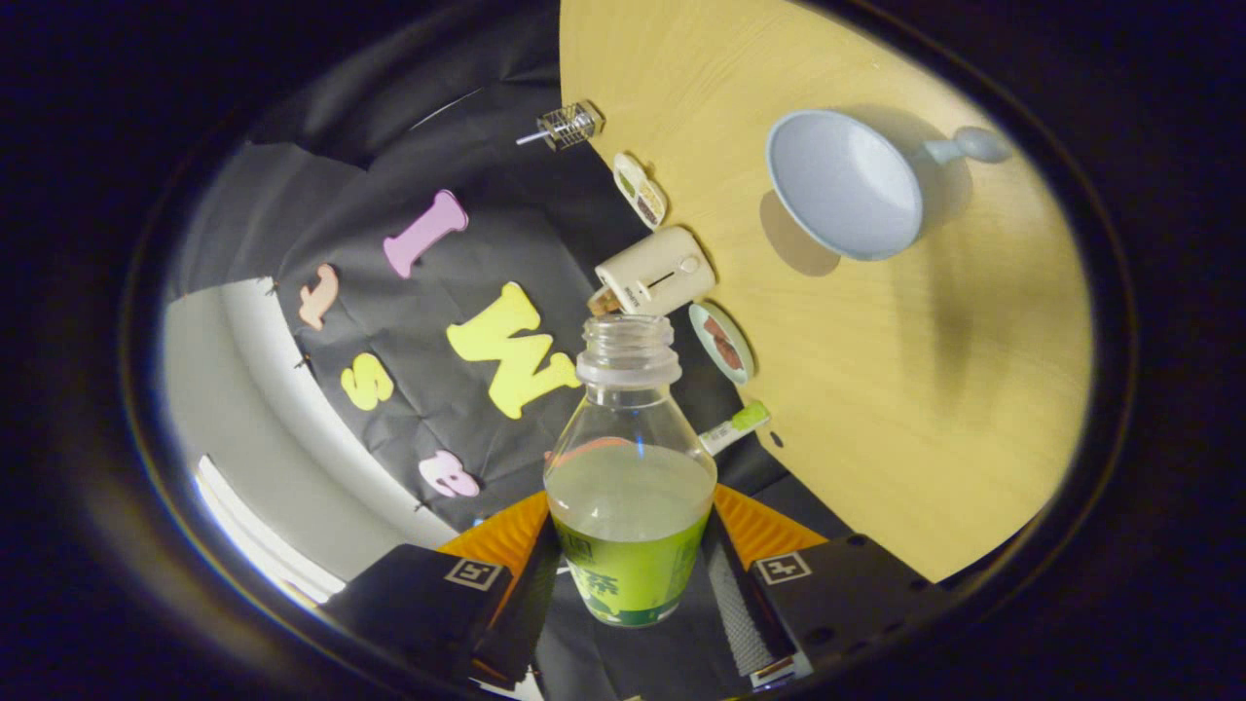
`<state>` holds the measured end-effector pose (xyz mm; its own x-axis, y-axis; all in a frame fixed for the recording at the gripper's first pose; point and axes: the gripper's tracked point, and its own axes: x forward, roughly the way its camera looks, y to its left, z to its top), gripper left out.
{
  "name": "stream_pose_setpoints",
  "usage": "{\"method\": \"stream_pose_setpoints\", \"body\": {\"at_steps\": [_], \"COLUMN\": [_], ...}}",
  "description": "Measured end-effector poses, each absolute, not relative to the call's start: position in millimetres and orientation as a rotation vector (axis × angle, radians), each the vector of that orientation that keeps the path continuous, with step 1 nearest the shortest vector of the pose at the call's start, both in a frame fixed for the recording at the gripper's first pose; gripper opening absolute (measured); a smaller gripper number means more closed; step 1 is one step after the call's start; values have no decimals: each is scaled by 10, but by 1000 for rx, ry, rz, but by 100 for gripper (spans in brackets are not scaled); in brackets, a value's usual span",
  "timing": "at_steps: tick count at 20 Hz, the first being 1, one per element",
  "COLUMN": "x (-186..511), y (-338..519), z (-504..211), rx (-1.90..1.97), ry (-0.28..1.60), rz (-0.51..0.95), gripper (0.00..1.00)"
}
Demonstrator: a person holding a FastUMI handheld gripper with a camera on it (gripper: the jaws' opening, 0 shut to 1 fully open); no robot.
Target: Take the bottle from table, then pour the juice into the cup, finally place the bottle on the coaster
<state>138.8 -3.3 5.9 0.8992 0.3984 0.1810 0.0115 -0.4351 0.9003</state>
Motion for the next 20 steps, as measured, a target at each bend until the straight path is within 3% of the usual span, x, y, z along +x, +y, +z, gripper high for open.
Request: {"method": "stream_pose_setpoints", "body": {"at_steps": [8, 20], "x": [1516, 1335], "y": [25, -95], "z": [-100, 226], "rx": [1567, 1043], "ry": [243, 214], "rz": [353, 271], "gripper": [79, 80]}}
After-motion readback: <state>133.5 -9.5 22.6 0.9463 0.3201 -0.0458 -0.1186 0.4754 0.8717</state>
